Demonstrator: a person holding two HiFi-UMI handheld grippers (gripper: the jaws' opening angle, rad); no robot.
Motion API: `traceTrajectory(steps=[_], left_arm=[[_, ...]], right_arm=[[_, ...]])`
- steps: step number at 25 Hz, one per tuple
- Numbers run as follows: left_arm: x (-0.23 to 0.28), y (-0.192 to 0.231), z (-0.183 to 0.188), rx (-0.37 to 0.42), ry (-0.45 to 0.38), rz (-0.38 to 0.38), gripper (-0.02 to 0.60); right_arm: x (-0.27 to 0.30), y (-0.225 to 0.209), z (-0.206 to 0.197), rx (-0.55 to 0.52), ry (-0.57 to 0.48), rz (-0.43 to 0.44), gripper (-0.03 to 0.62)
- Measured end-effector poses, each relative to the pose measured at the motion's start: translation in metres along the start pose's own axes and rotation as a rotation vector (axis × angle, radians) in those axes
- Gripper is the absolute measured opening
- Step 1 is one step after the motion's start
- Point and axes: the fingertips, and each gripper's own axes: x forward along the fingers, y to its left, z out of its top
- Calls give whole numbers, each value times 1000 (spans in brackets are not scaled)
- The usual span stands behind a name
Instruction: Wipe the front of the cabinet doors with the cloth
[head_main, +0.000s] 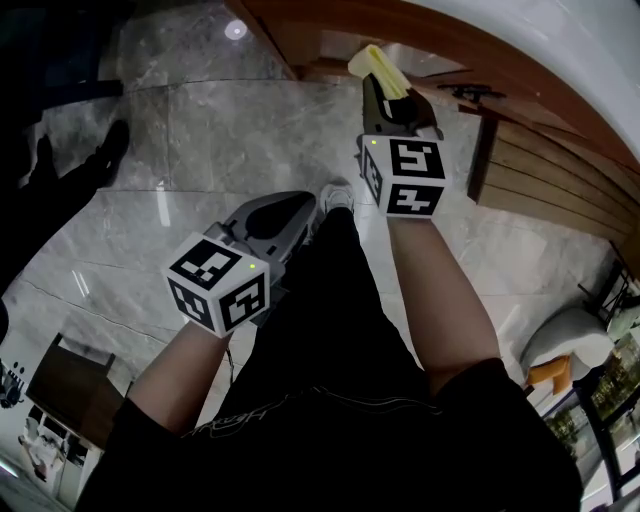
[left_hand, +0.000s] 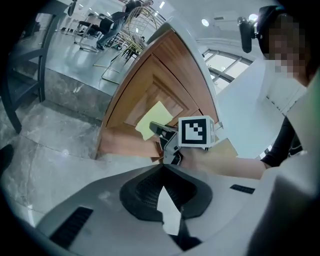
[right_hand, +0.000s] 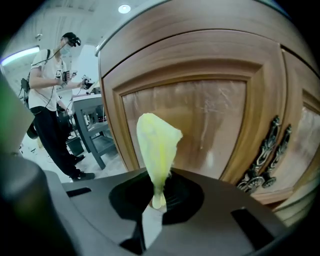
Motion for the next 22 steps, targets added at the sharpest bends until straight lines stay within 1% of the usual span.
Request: traceTrajectory(steps=[11, 14, 17, 22], left_arm=[[27, -27, -1, 63, 69, -60, 6], [31, -32, -2, 77, 84, -73, 6], [34, -39, -1, 78, 79, -92, 6], [39, -40, -3, 89, 88, -94, 6]], right_arm=[[-33, -68, -20, 115, 2, -158, 40], [-41, -78, -22, 133, -6, -188, 40], [-47, -85, -24, 140, -14, -209, 40], [-56, -95, -33, 164, -21, -250, 40]])
